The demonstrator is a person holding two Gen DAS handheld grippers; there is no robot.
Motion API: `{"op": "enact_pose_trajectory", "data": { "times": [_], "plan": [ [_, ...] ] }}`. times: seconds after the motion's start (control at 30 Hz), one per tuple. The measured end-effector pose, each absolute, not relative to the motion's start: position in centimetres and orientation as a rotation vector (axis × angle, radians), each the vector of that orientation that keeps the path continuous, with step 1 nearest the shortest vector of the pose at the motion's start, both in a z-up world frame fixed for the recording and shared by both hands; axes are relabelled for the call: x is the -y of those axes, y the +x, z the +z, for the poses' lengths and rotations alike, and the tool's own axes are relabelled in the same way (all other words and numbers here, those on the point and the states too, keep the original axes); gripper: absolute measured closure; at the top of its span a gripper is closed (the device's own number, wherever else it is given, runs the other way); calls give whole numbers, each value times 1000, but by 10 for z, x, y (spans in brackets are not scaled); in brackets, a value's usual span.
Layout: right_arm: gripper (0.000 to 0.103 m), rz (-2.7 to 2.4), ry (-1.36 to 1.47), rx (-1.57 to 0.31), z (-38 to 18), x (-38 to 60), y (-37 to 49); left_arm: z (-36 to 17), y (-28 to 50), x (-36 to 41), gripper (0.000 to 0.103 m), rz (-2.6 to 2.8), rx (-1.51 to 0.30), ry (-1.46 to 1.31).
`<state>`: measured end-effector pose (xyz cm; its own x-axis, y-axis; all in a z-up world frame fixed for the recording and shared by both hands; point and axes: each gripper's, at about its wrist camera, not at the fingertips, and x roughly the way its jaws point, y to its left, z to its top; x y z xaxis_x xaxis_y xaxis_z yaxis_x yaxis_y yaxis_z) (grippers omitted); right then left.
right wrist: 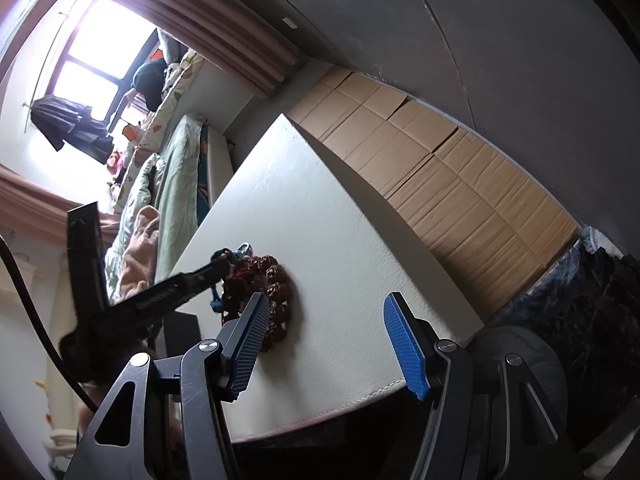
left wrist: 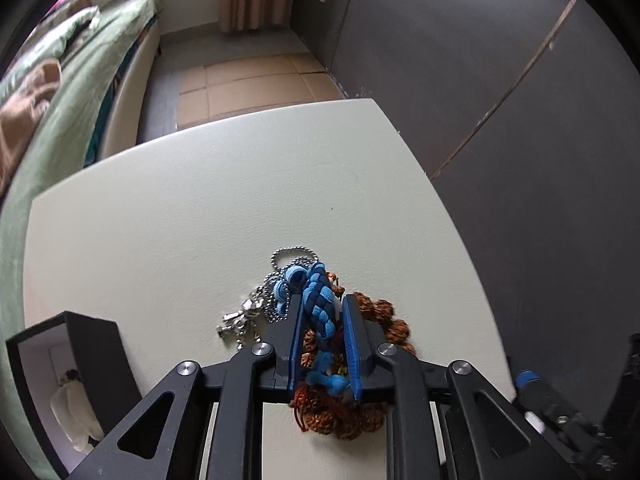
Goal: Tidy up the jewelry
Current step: 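Grasp the blue braided cord with the left tool while the right tool grasps the brown bead bracelet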
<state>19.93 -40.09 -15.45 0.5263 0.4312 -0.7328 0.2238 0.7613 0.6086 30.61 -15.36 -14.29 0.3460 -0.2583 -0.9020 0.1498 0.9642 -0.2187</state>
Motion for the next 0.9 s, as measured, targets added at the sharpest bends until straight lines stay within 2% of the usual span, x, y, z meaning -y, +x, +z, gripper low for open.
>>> {"op": "enact_pose_trajectory", "data": {
  "times": [0.4,0.73,0.87,0.9],
  "plan": [
    [41,211,640,-1052,-146,363,213,-127,300,113,83,-312,-1177,-243],
    [42,229,421,-1152,-161,302,253,-157,292,87,83,-287,-1229,-314],
    [59,221,300,-1203,-168,280,264,-155,286,80,83,-291,-1206,-345],
    [69,223,287,-1214,-170,278,265,-155,286,78,83,-289,-1204,-353]
  ]
}}
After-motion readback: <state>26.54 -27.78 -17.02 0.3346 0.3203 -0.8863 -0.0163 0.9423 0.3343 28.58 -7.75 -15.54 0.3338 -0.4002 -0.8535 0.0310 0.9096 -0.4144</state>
